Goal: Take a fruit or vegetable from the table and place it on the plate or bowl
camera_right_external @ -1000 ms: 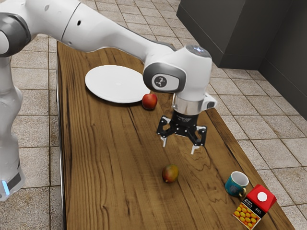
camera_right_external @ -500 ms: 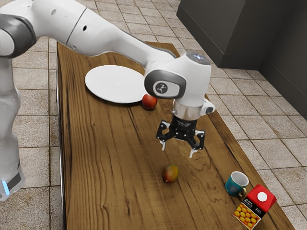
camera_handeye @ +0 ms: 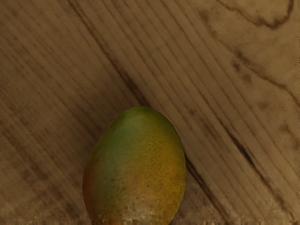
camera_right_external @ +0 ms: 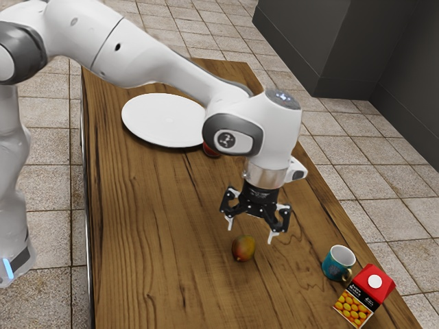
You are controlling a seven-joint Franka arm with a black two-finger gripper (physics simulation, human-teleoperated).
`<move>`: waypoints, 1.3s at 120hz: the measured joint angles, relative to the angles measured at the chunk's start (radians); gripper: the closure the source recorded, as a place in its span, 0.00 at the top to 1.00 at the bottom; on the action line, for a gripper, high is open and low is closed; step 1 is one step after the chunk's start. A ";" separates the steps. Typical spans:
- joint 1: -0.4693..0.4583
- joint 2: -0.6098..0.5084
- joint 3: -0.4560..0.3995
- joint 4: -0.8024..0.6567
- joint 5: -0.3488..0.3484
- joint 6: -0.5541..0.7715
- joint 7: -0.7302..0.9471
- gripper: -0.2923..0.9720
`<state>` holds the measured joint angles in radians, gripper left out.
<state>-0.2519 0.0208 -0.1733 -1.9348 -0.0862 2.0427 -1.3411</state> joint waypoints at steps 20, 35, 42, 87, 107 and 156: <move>-0.025 0.005 0.003 0.001 -0.002 0.003 0.000 0.77; -0.020 0.003 0.006 0.004 -0.002 0.002 0.001 0.77; -0.012 -0.008 0.008 0.012 -0.002 -0.001 0.001 0.77; 0.047 0.023 0.001 0.008 -0.003 0.010 0.000 0.77; 0.019 0.046 0.000 0.006 -0.003 0.022 -0.001 0.77; 0.023 0.045 0.000 -0.029 -0.004 0.039 -0.001 0.77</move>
<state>-0.2291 0.0660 -0.1733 -1.9638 -0.0901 2.0818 -1.3421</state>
